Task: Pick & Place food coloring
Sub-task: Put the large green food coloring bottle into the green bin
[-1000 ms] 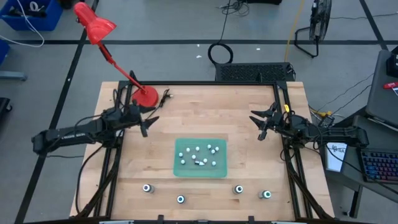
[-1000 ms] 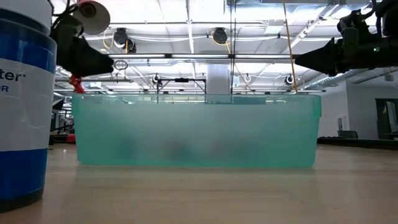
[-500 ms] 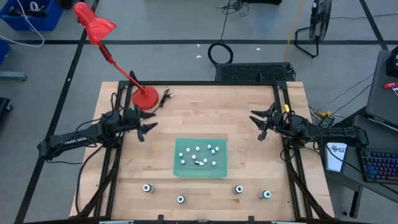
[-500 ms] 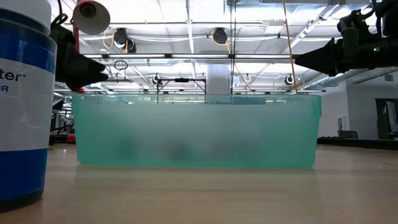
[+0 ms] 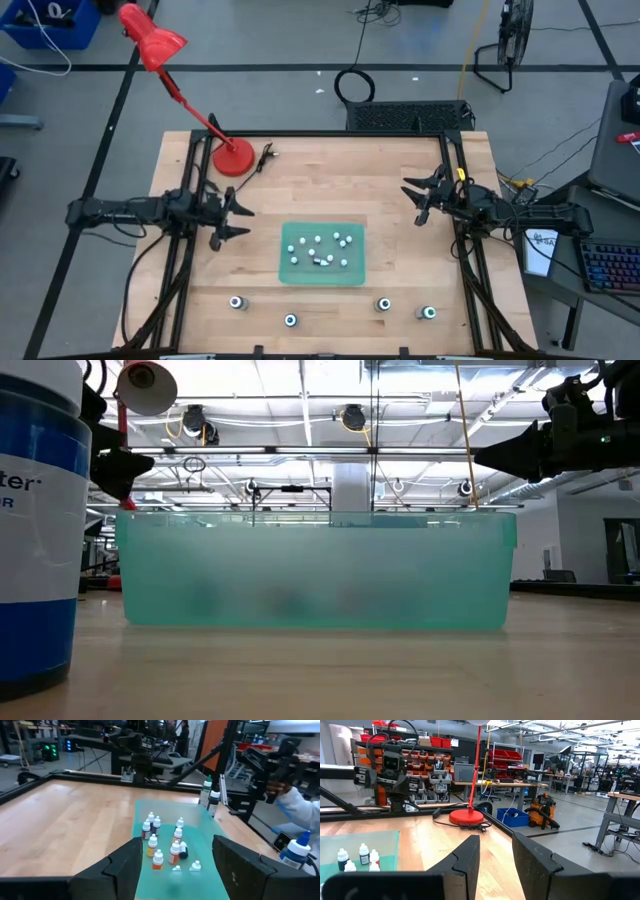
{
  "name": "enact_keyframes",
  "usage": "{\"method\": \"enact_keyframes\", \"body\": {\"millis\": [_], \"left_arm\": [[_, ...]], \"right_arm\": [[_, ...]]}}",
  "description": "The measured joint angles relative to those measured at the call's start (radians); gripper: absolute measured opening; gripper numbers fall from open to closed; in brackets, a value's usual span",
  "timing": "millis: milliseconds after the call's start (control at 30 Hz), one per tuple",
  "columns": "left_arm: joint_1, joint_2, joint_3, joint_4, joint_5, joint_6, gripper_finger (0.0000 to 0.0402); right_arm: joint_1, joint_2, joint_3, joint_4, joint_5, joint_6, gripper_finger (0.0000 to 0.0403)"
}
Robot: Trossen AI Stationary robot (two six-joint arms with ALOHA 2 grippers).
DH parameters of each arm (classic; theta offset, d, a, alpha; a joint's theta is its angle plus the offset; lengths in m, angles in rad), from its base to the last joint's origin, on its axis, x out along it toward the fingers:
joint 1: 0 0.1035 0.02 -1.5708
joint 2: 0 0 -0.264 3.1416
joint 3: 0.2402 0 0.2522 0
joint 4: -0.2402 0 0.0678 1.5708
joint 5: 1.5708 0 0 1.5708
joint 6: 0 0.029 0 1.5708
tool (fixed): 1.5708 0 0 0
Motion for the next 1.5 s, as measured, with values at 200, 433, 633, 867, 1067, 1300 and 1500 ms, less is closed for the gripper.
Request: {"method": "enact_keyframes", "body": {"millis": [200, 433, 633, 867, 1067, 1300, 1500], "left_arm": [[-0.162, 0.000, 0.000, -0.003, -0.253, 0.028, 0.0241], [-0.178, -0.001, 0.002, -0.030, -0.399, 0.003, 0.0241], [-0.132, -0.055, 0.002, -0.028, -0.403, 0.037, 0.0241], [-0.083, -0.111, 0.002, -0.038, -0.428, 0.070, 0.0241], [-0.077, -0.090, 0.001, -0.014, -0.416, 0.065, 0.0241], [-0.077, -0.085, 0.000, -0.009, -0.413, 0.078, 0.0241], [-0.077, -0.085, 0.000, -0.008, -0.413, 0.078, 0.0241]], "right_arm": [[0.000, 0.000, 0.000, 0.000, -0.001, 0.006, 0.0105], [0.000, 0.000, 0.000, 0.000, -0.003, 0.245, 0.0105], [0.000, 0.000, 0.000, -0.001, -0.003, 0.266, 0.0105], [0.001, 0.000, 0.018, 0.006, -0.097, 0.278, 0.0105], [0.074, 0.063, 0.257, -0.202, -0.388, 0.383, 0.0105], [0.272, 0.457, 0.655, -0.722, -0.394, 0.639, 0.0105], [0.452, 0.822, 0.925, -1.031, -0.548, 1.103, 0.0105]]}}
